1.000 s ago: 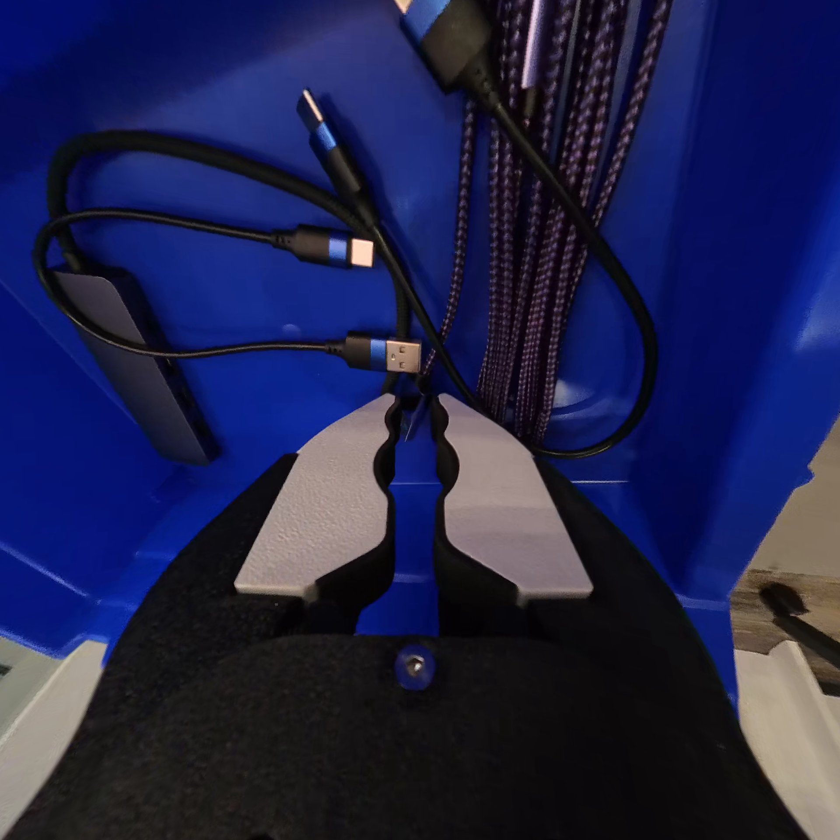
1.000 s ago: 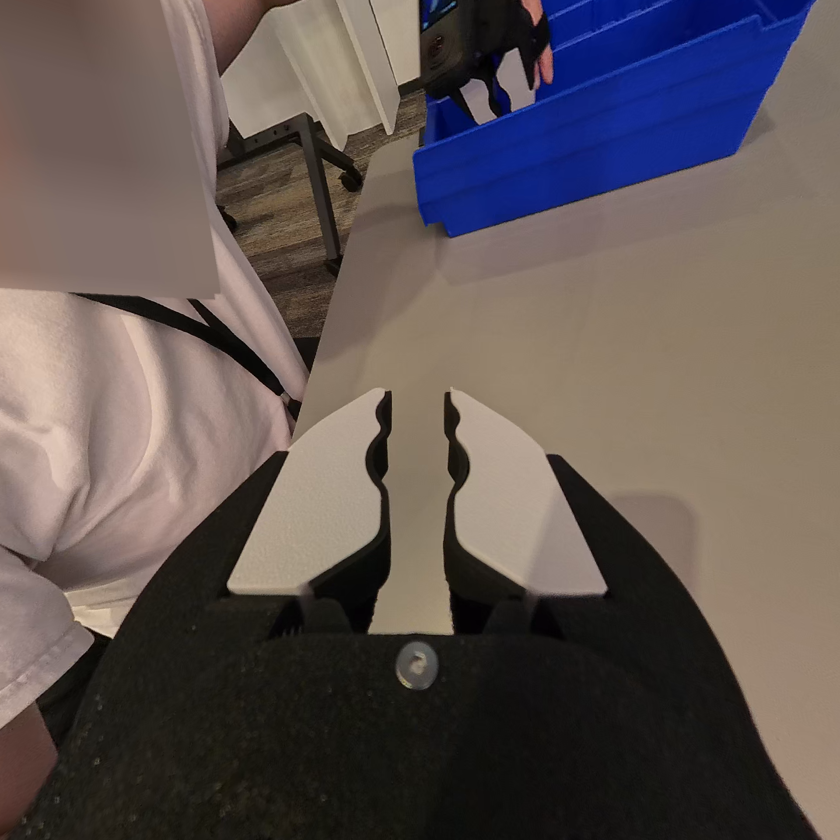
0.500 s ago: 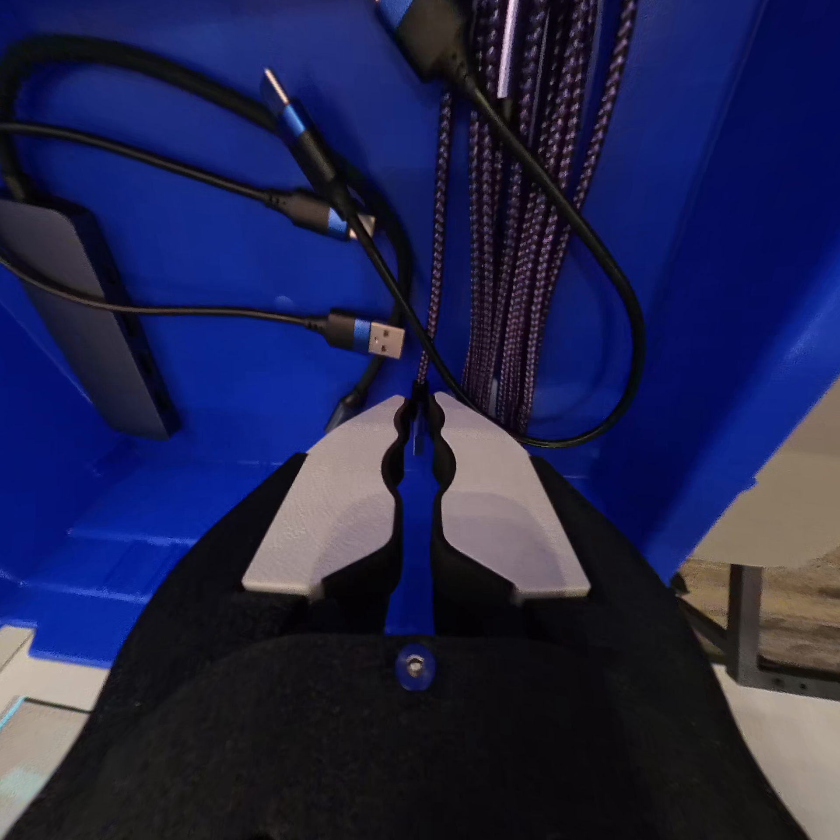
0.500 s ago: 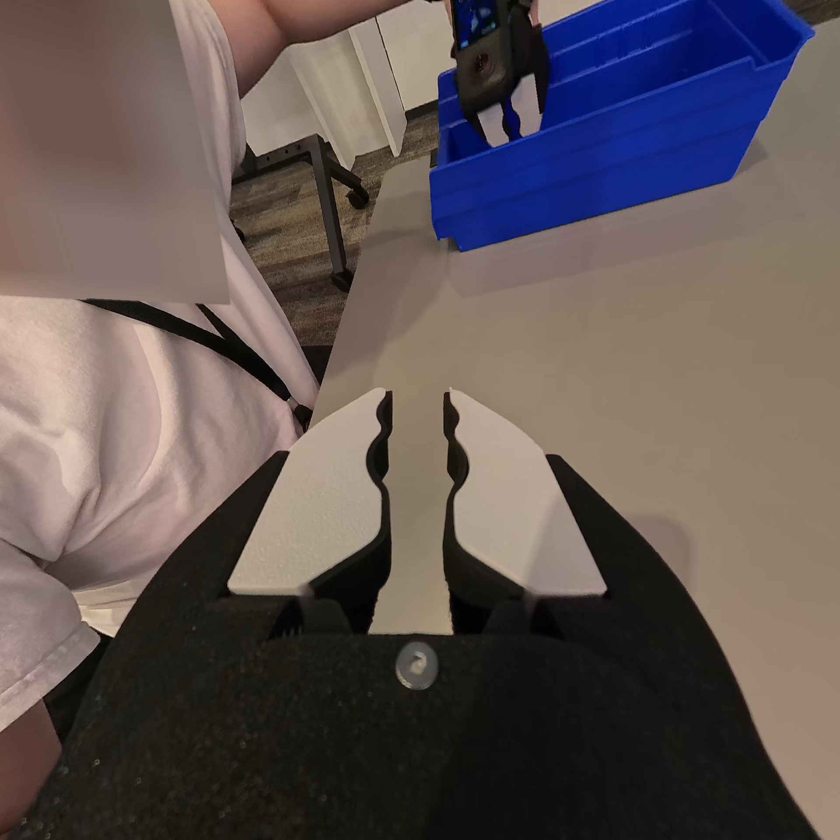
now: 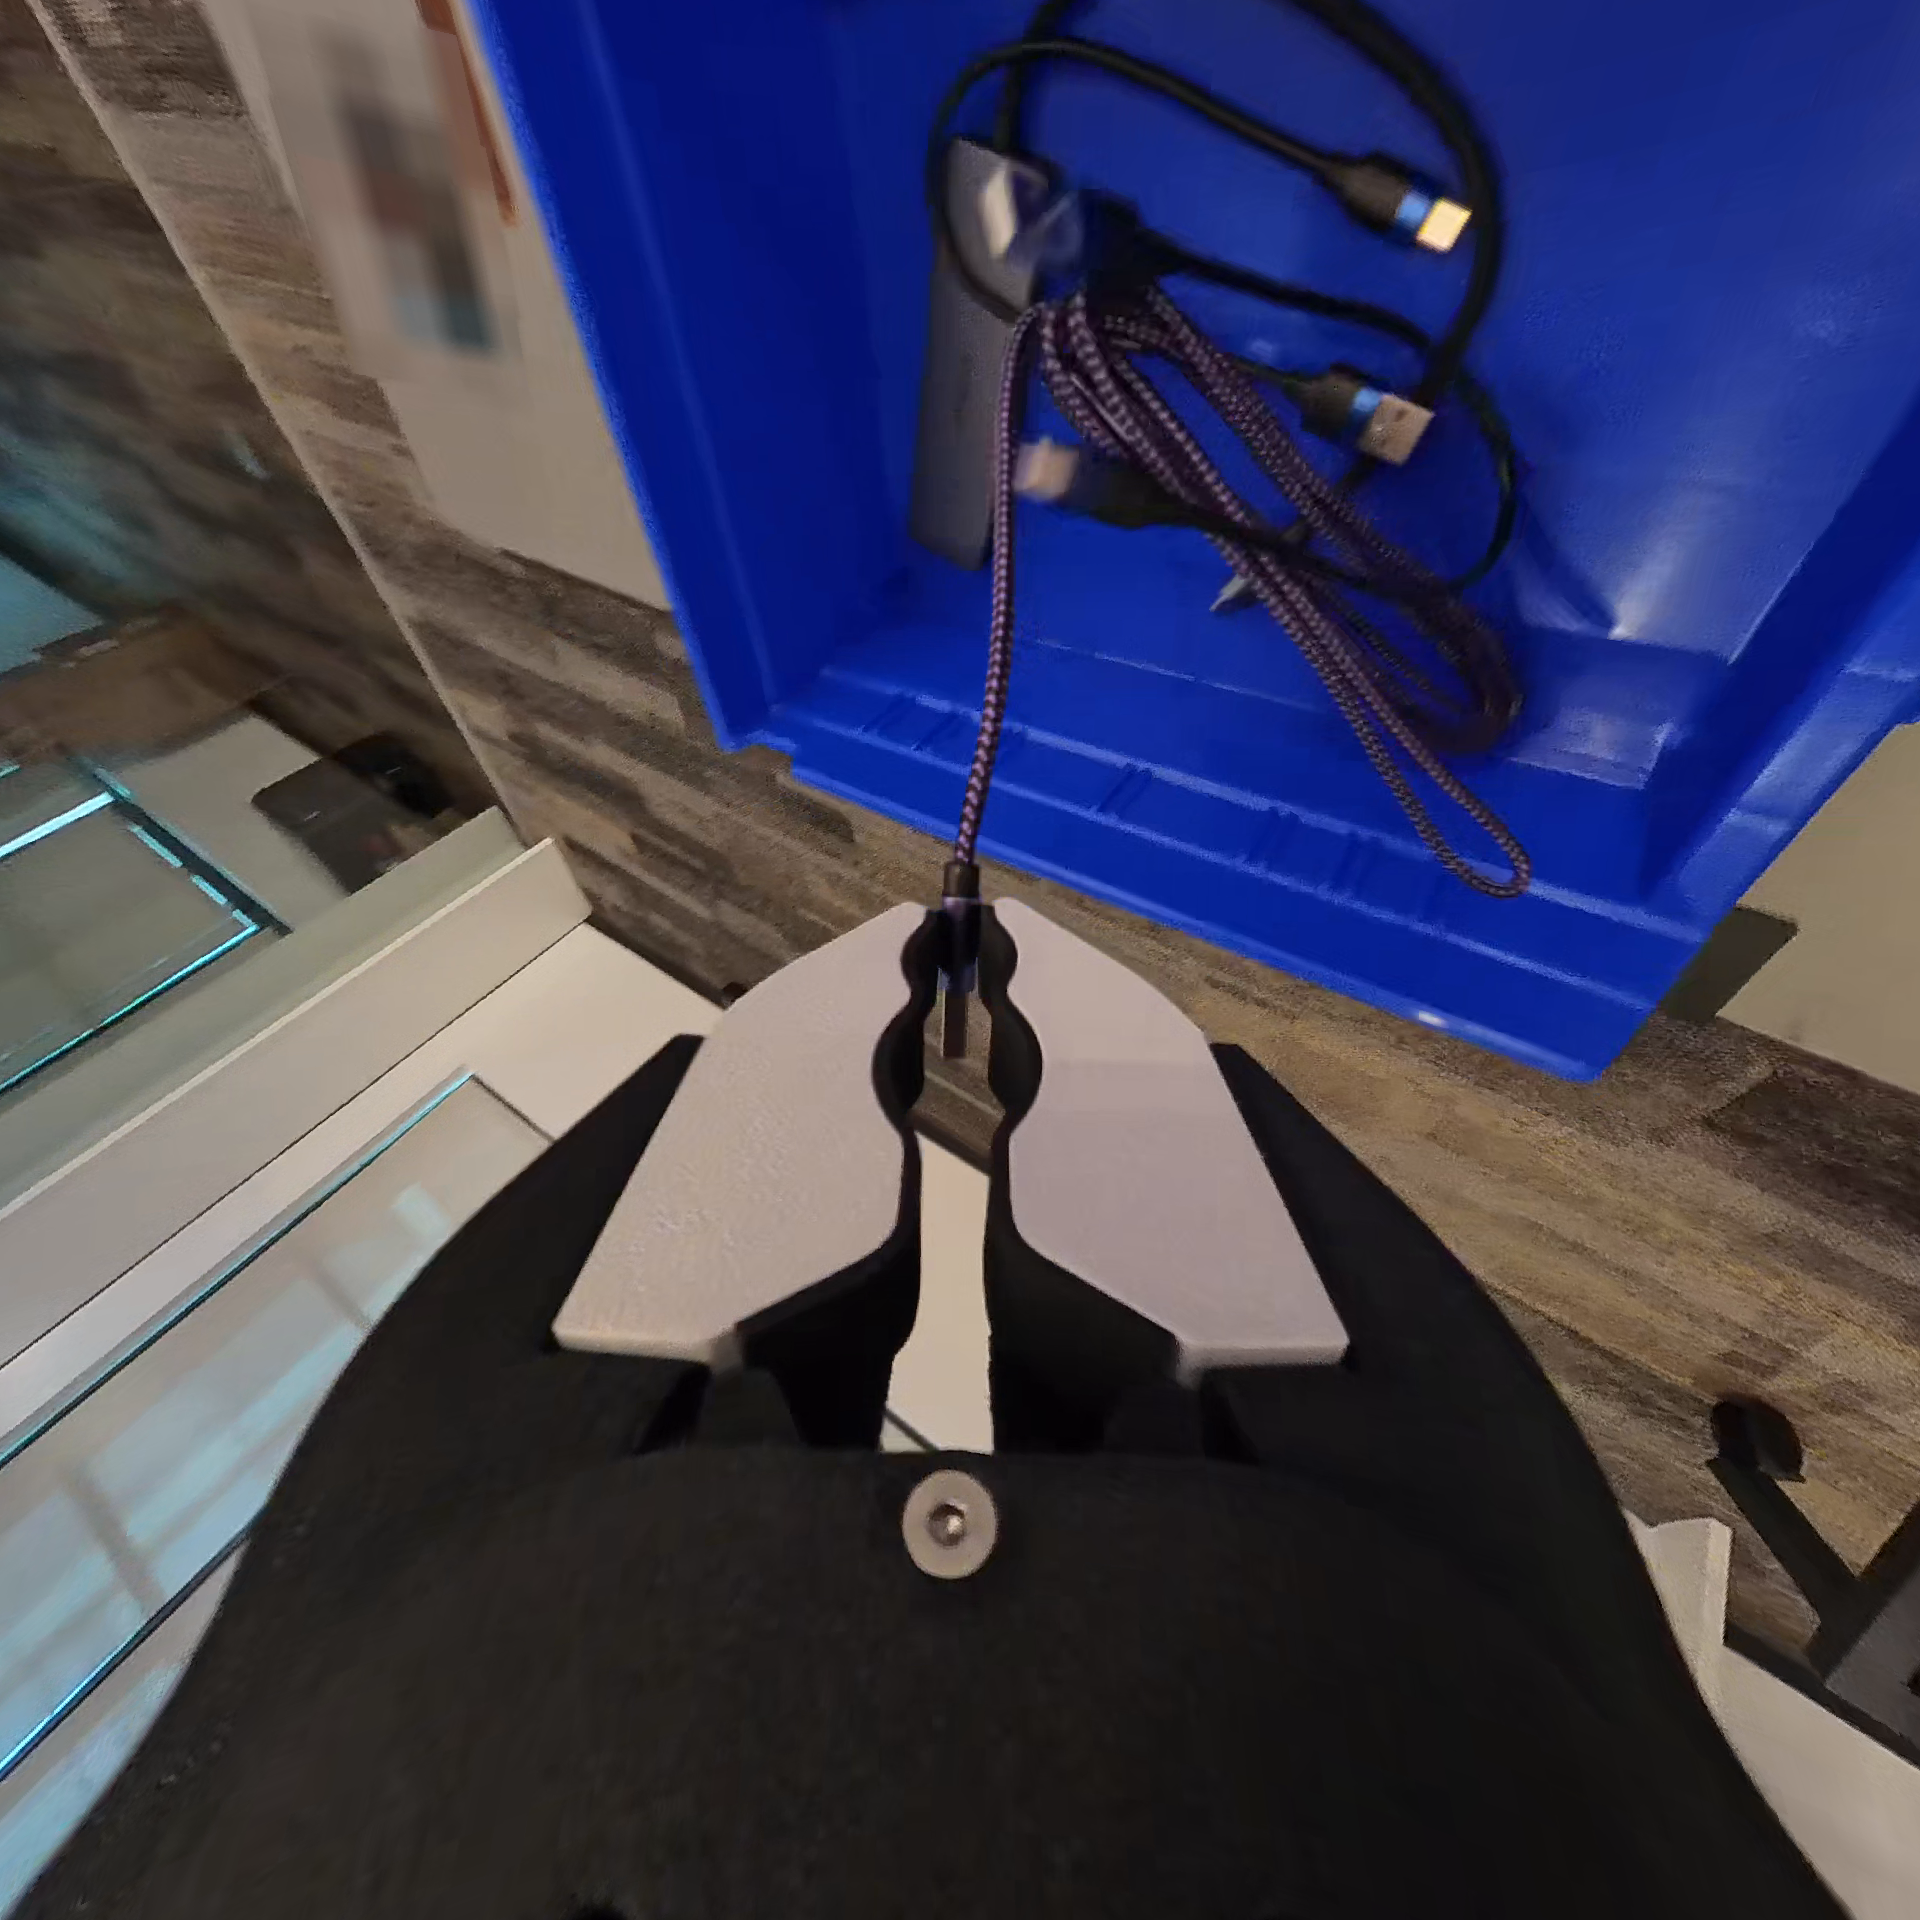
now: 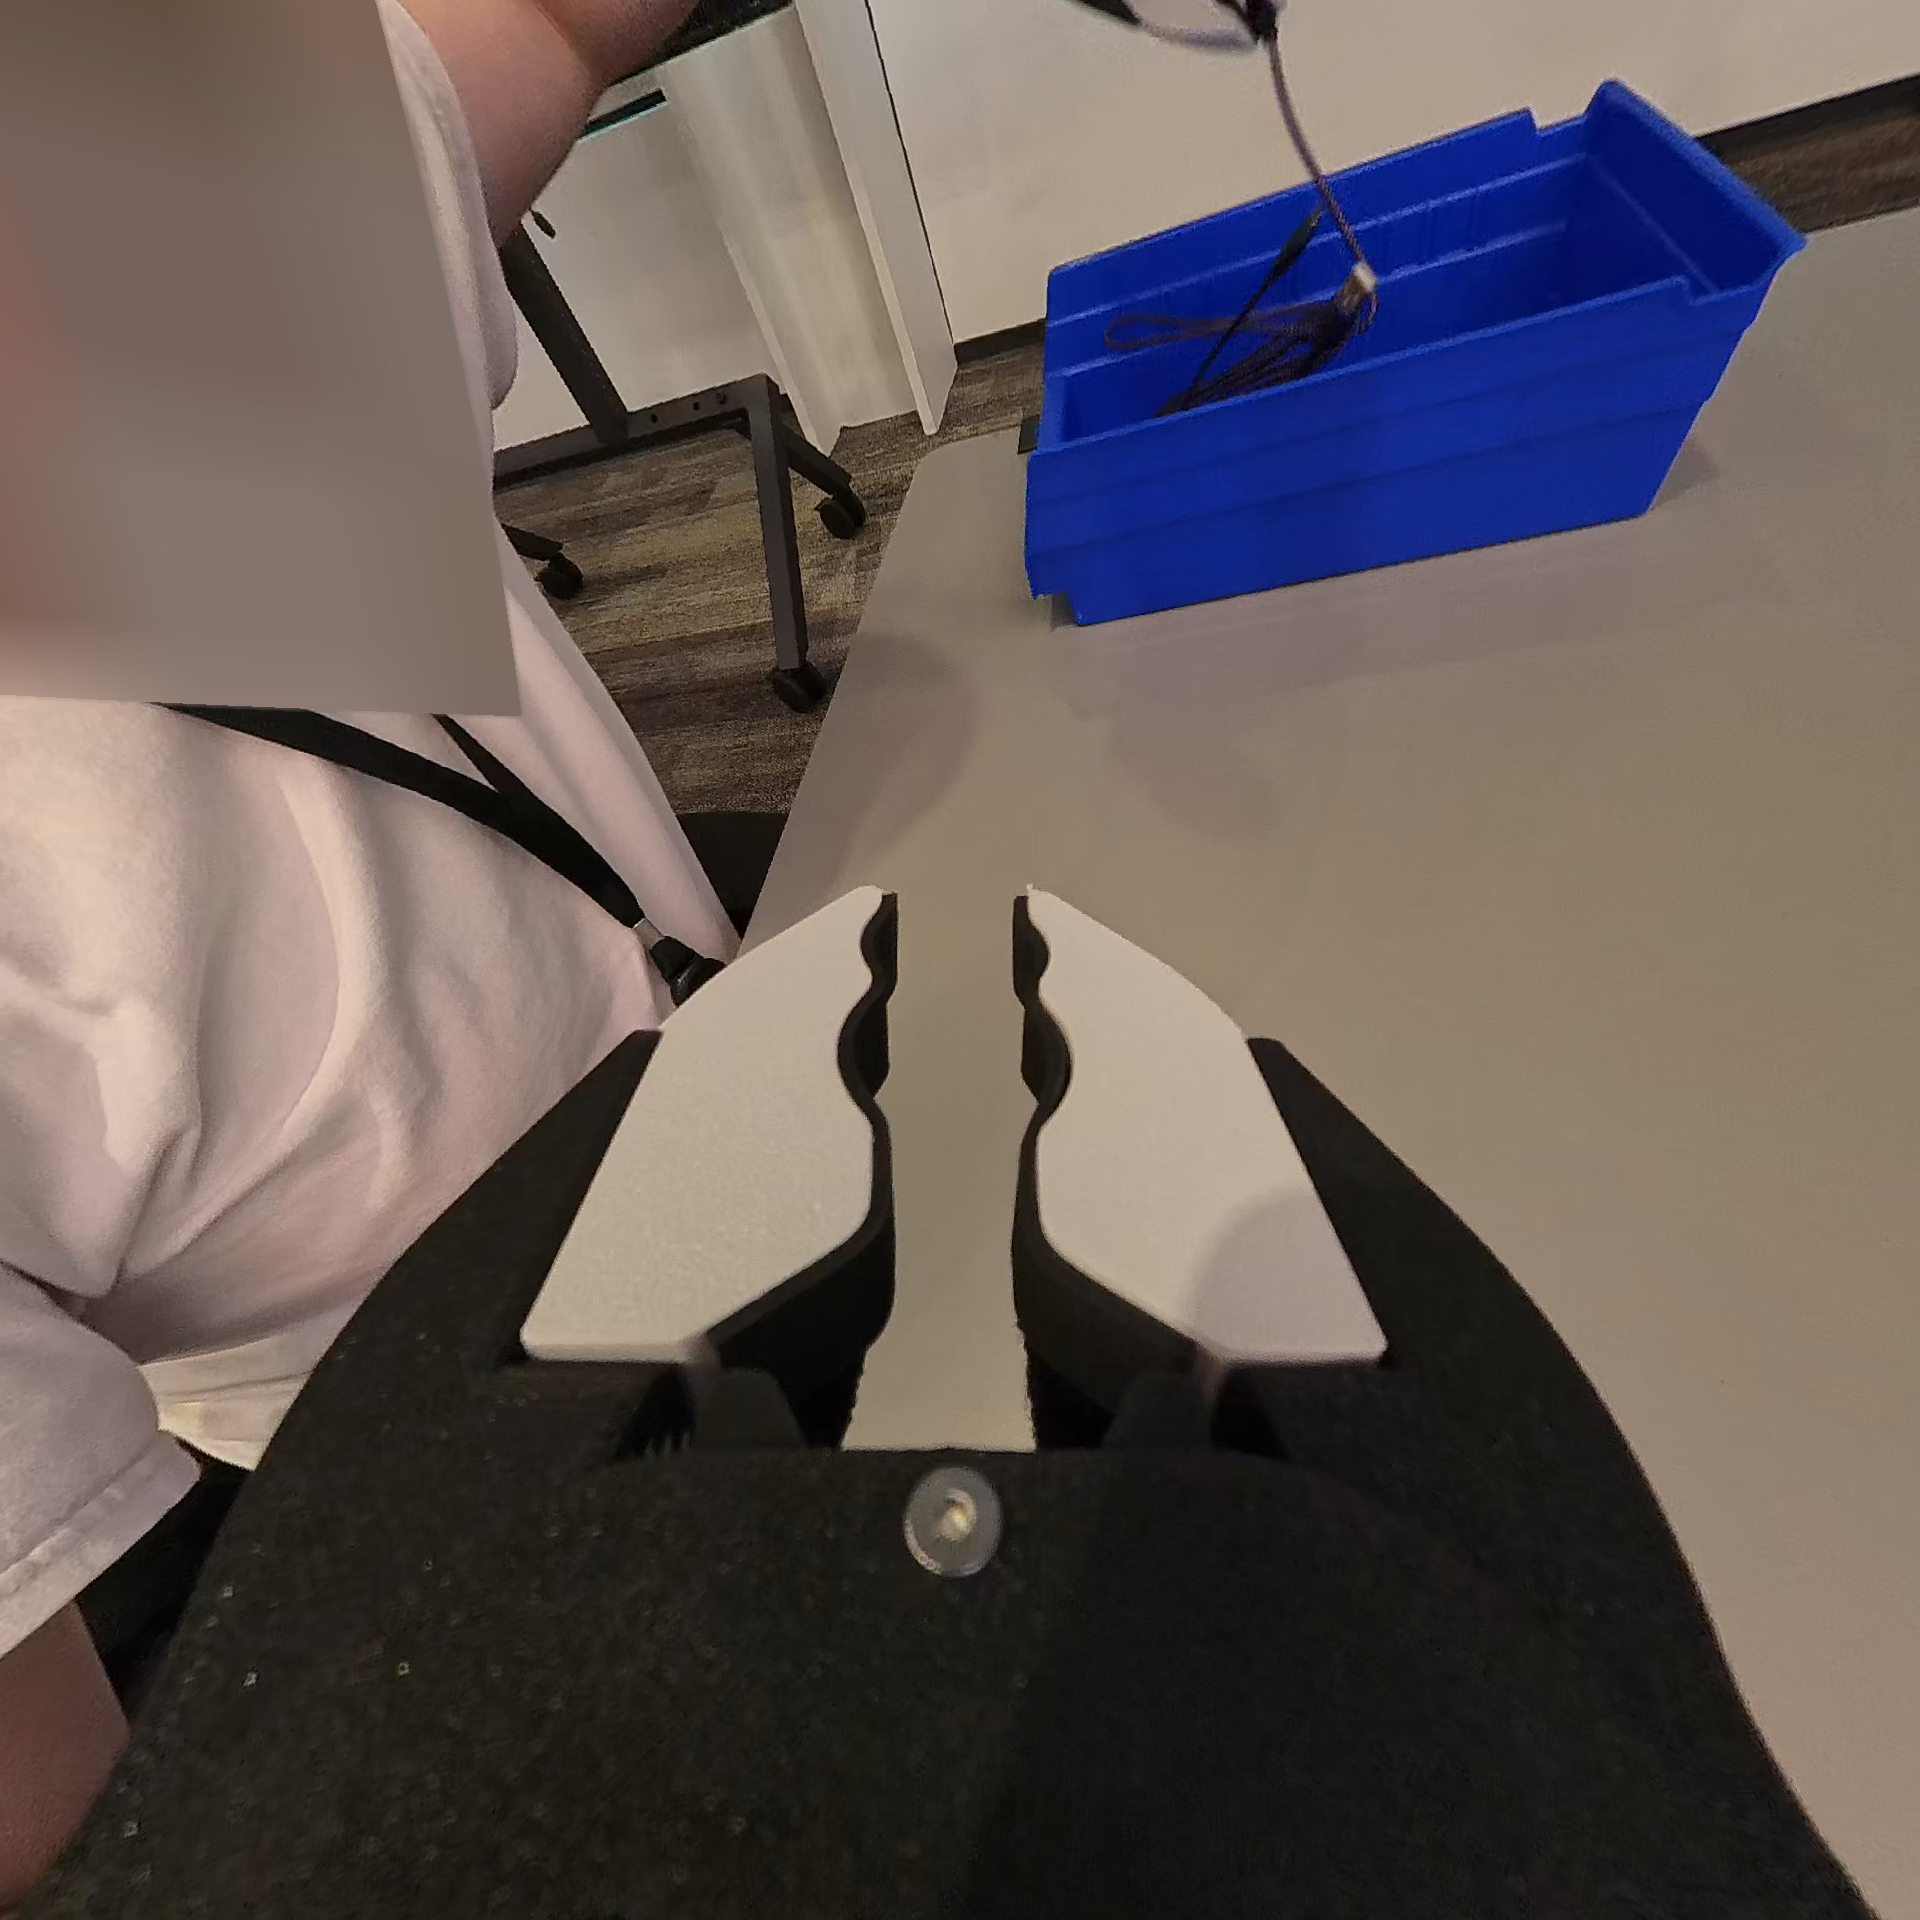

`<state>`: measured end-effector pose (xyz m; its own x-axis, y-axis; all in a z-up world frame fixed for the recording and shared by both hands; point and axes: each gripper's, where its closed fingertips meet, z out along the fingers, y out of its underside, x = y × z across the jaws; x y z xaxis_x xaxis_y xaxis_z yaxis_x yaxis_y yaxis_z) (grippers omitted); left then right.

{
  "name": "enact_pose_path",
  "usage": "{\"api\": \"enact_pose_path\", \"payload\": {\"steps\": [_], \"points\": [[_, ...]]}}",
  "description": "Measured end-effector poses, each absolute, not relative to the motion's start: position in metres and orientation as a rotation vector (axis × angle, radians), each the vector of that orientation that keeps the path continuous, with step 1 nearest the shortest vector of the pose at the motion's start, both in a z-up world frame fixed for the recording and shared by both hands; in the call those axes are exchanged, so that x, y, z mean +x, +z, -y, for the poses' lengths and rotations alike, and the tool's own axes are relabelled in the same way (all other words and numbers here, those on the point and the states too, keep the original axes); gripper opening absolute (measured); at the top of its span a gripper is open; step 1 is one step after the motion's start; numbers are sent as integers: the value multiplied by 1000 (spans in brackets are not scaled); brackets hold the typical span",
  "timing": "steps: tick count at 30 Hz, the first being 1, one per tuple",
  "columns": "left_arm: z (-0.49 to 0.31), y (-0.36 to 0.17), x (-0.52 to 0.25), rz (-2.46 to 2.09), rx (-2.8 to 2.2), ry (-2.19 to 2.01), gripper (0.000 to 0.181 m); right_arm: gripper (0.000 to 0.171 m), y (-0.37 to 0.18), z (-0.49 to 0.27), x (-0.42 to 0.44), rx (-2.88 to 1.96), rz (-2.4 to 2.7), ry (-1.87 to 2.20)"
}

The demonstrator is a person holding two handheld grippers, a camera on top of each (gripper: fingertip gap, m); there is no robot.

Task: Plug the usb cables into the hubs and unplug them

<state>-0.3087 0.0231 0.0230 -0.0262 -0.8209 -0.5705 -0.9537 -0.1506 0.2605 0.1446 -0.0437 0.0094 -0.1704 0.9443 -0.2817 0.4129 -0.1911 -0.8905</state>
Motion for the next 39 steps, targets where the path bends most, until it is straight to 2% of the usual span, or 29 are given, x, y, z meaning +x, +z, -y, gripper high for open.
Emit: {"api": "enact_pose_path", "payload": {"steps": [8,14,18,21,28,35,39], "points": [[-35,99,-294,-1762,-1940,1081,6,20,22,52,156,-1523,1570,1355],[-37,177,-272,-1601,-1866,1090,6,20,32,56,167,-1481,1566,1349],[-30,229,-231,-1526,-1788,993,6,20,35,57,178,-1468,1555,1330],[-19,242,-188,-1547,-1733,877,6,20,40,58,188,-1458,1538,1334],[1,187,-76,-1740,-1630,524,7,20,43,63,214,-1467,1492,1325],[10,59,22,-1969,-1548,202,6,20,33,72,237,-1533,1449,1291],[-5,-12,48,-2034,-1604,118,6,20,24,74,248,-1584,1424,1283]]}}
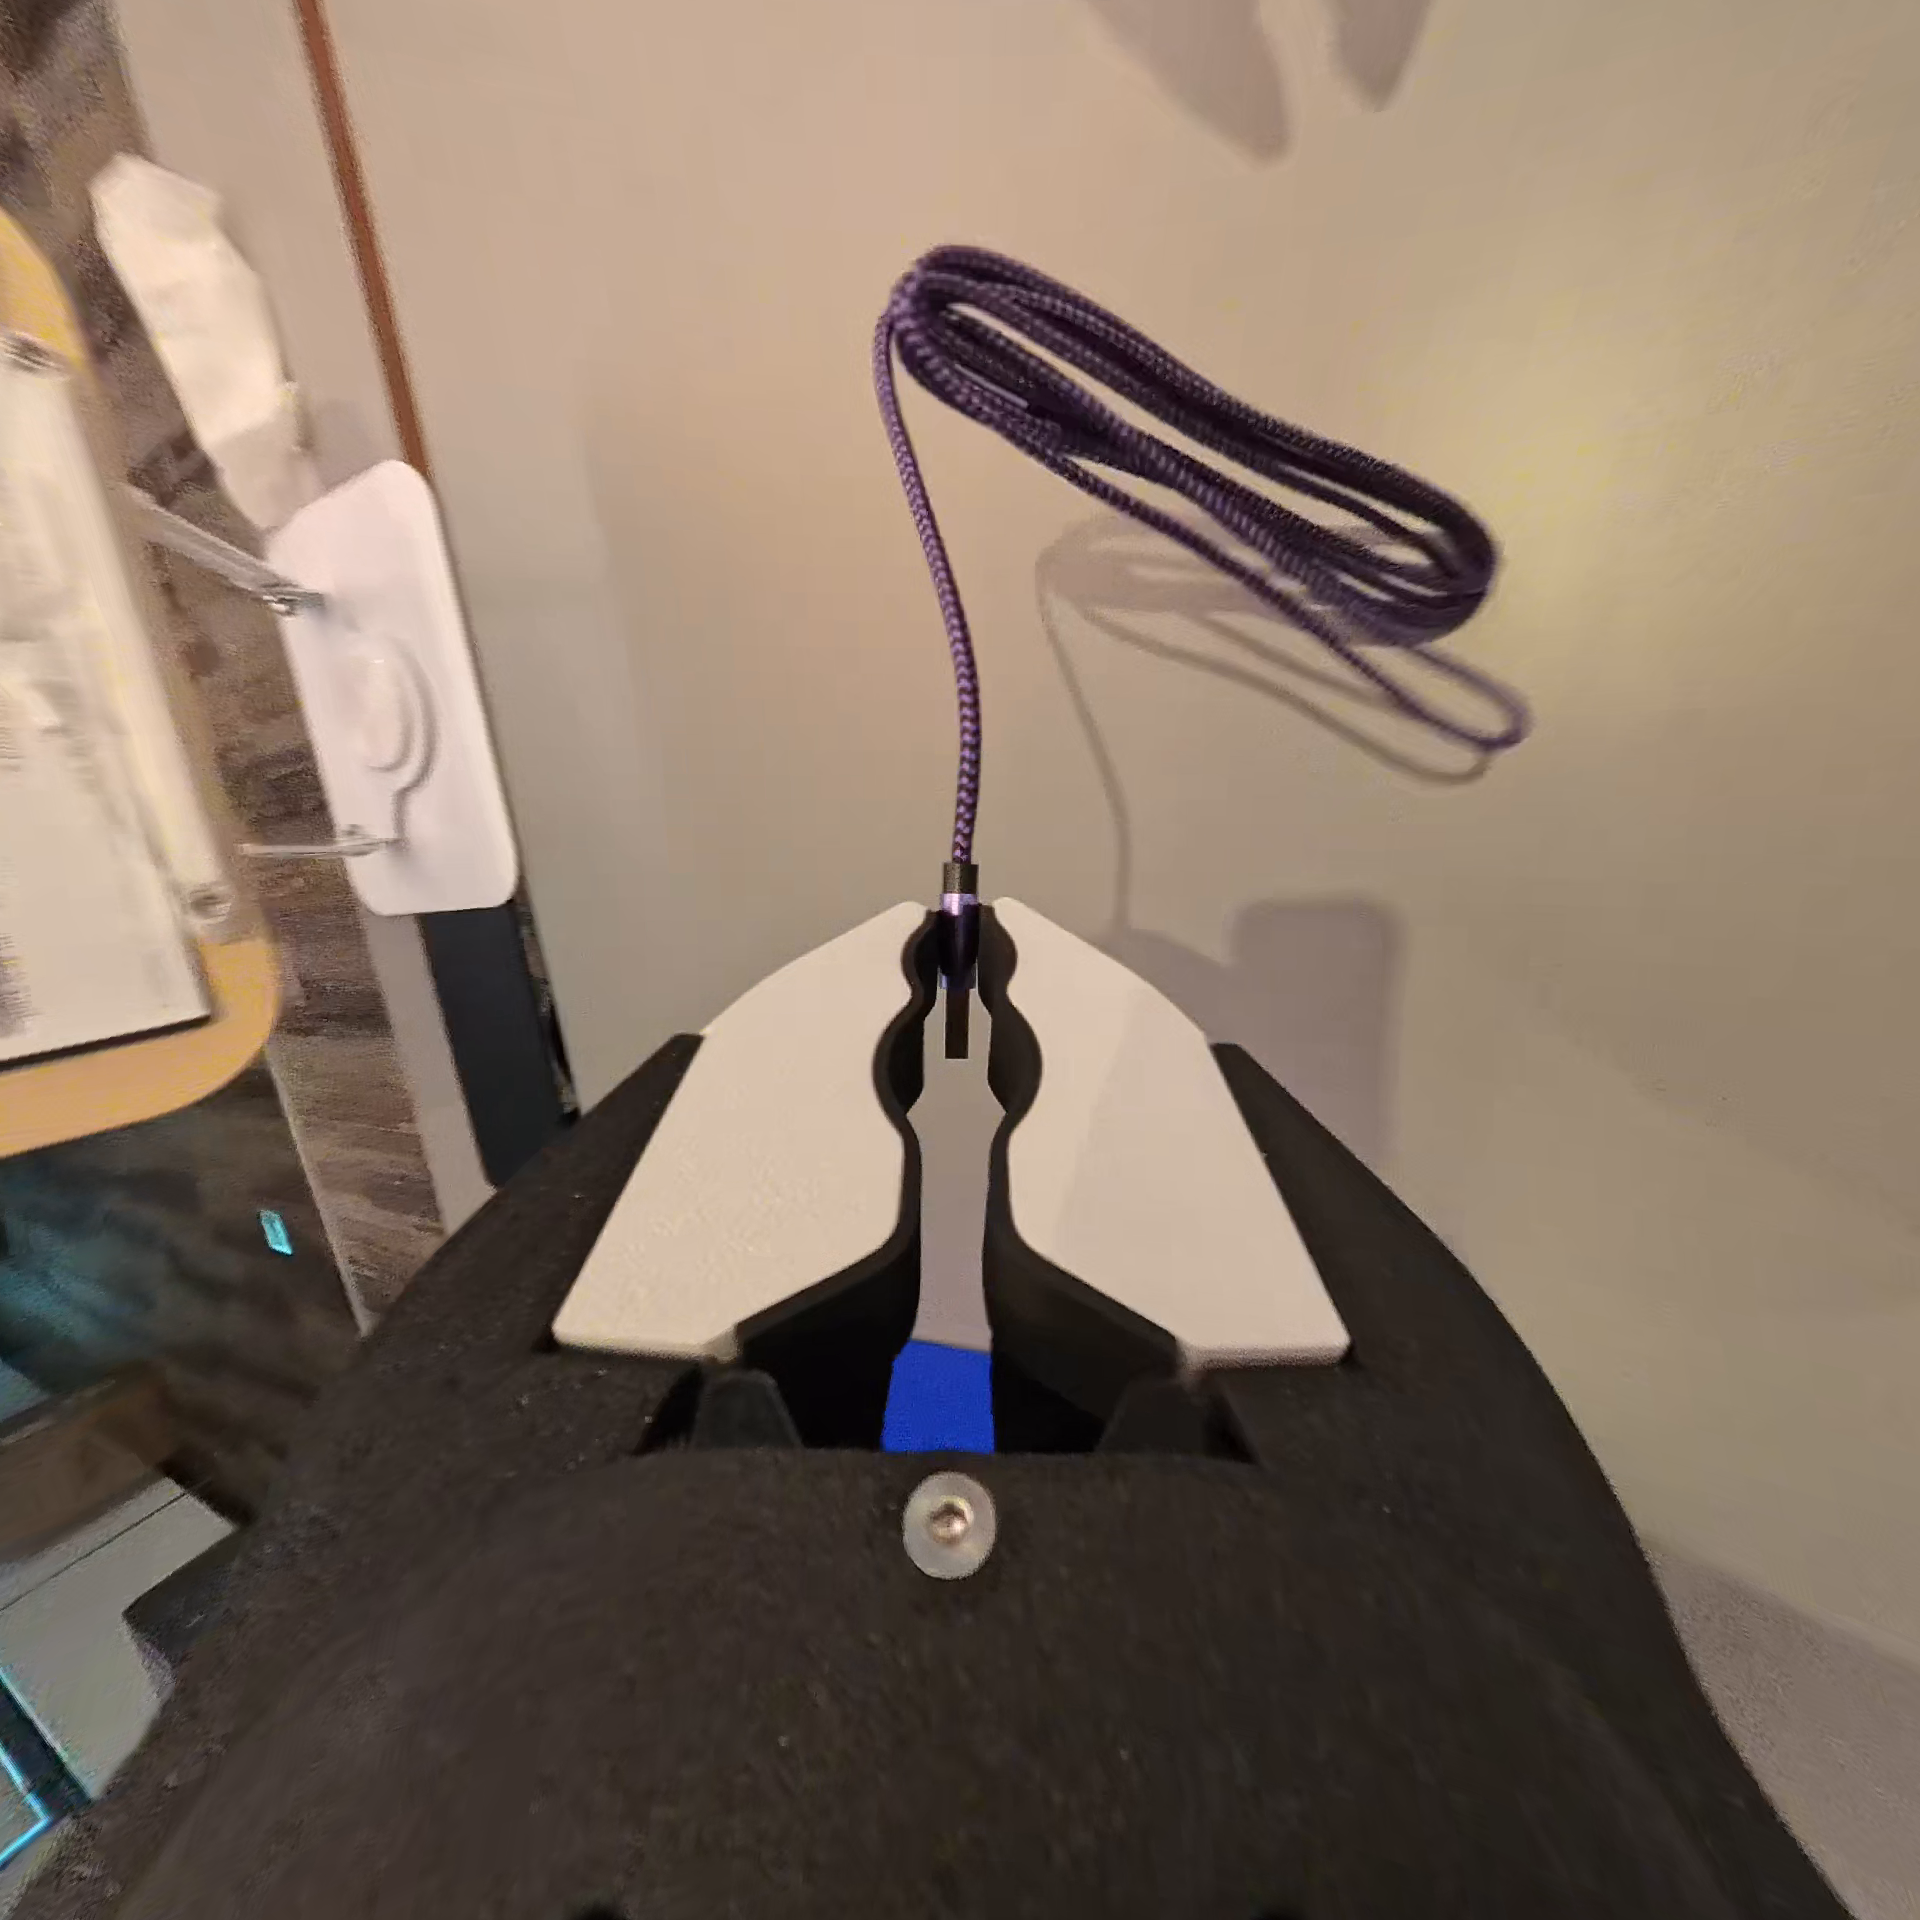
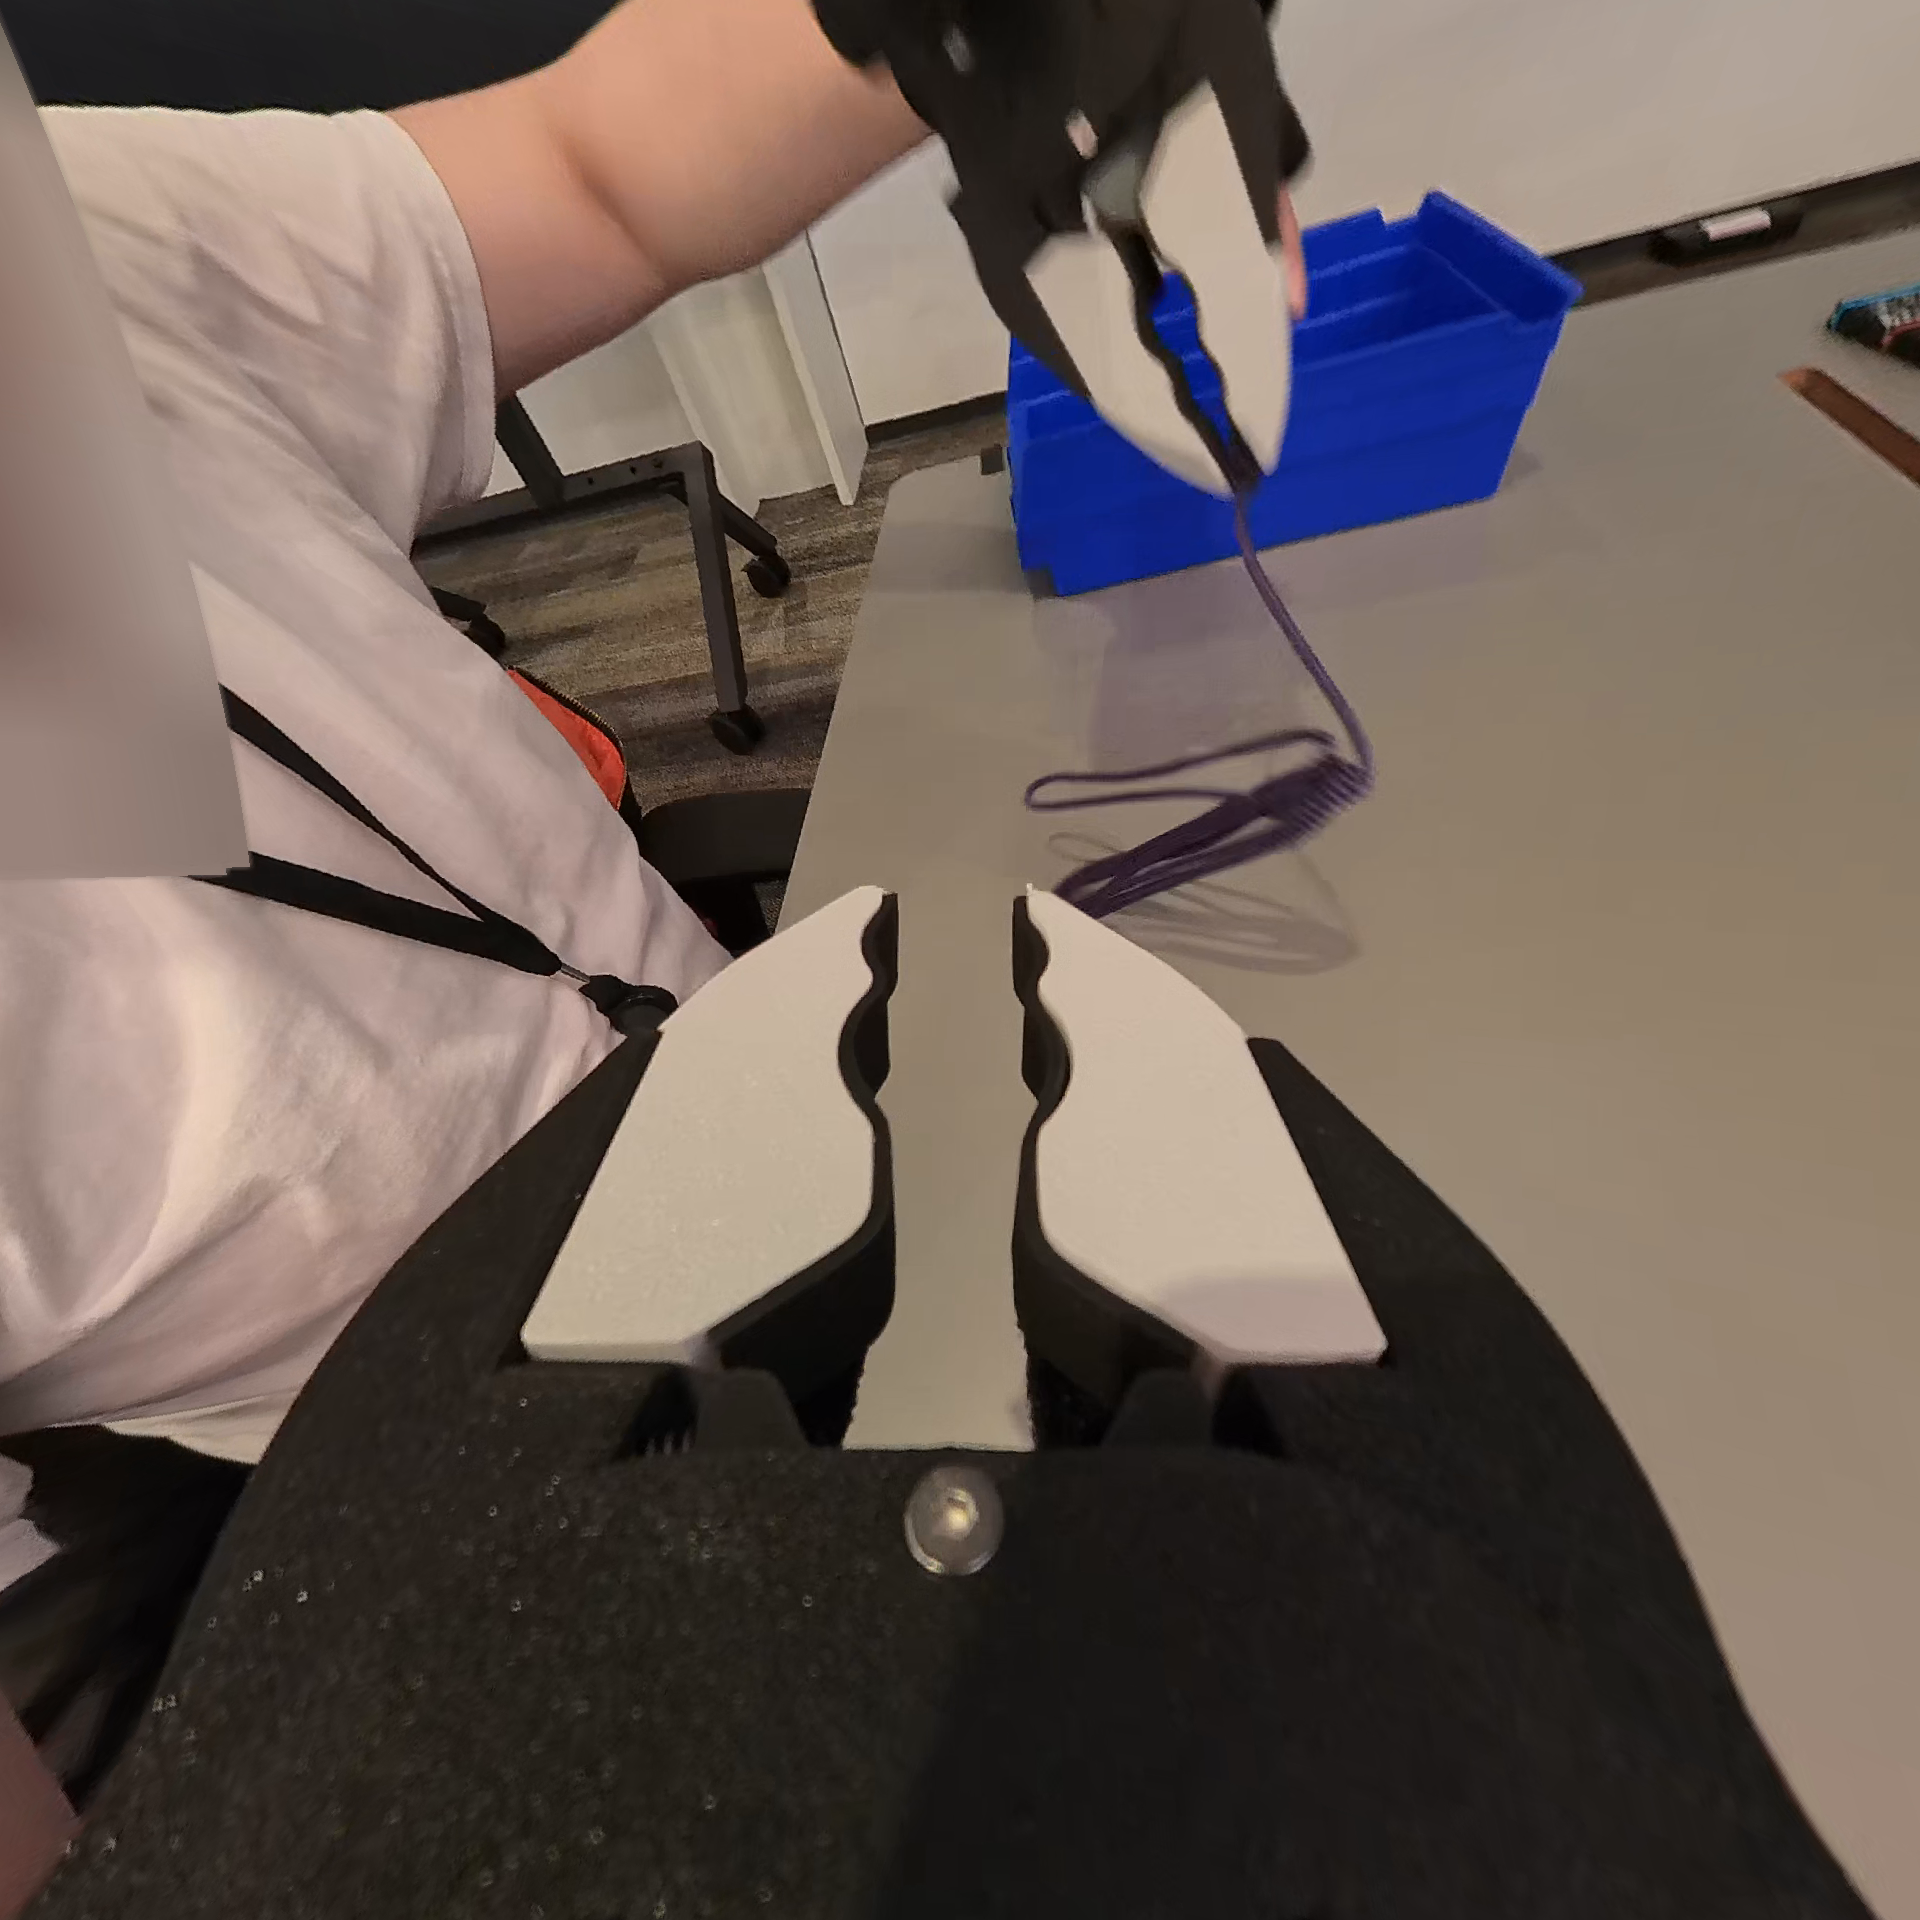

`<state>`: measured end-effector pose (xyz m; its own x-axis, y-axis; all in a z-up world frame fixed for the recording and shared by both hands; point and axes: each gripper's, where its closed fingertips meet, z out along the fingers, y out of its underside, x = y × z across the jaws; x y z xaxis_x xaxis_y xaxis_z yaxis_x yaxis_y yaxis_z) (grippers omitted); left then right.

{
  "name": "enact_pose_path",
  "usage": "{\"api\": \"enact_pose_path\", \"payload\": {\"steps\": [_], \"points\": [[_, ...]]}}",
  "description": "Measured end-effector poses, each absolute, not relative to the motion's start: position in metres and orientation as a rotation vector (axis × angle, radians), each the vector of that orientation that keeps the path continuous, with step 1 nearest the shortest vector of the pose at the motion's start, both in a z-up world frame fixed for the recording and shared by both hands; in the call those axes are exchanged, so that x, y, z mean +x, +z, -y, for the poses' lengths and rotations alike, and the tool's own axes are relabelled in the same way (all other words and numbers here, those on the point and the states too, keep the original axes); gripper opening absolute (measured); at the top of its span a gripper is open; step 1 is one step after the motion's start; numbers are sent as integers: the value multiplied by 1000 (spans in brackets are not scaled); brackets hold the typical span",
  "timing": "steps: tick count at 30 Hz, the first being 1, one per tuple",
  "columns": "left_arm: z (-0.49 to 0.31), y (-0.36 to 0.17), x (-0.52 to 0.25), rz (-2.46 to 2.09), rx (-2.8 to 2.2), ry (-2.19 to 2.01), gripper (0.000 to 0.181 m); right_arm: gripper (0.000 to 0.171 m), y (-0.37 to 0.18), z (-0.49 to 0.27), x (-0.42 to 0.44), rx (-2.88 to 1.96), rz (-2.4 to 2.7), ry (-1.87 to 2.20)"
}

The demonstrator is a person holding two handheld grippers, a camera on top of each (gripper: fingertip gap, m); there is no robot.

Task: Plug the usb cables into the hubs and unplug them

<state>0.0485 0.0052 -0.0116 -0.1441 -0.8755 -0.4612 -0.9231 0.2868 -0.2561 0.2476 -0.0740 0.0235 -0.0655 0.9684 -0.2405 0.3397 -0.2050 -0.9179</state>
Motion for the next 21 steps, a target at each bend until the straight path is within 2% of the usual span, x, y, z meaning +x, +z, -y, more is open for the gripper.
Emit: {"api": "enact_pose_path", "payload": {"steps": [8,13,15,18,21], "points": [[-43,-106,52,-1971,-1799,51,6,20,2,72,259,-1660,1391,1287],[-49,-119,54,-1827,-1842,-75,7,20,-6,67,262,-1678,1365,1304],[-49,-120,54,-1770,-1870,-128,23,20,-8,65,263,-1681,1358,1307],[-48,-121,47,-1690,-1889,-166,28,20,-9,61,265,-1685,1346,1312],[-44,-108,23,-1637,-1908,-89,43,20,-9,56,267,-1697,1334,1316]]}}
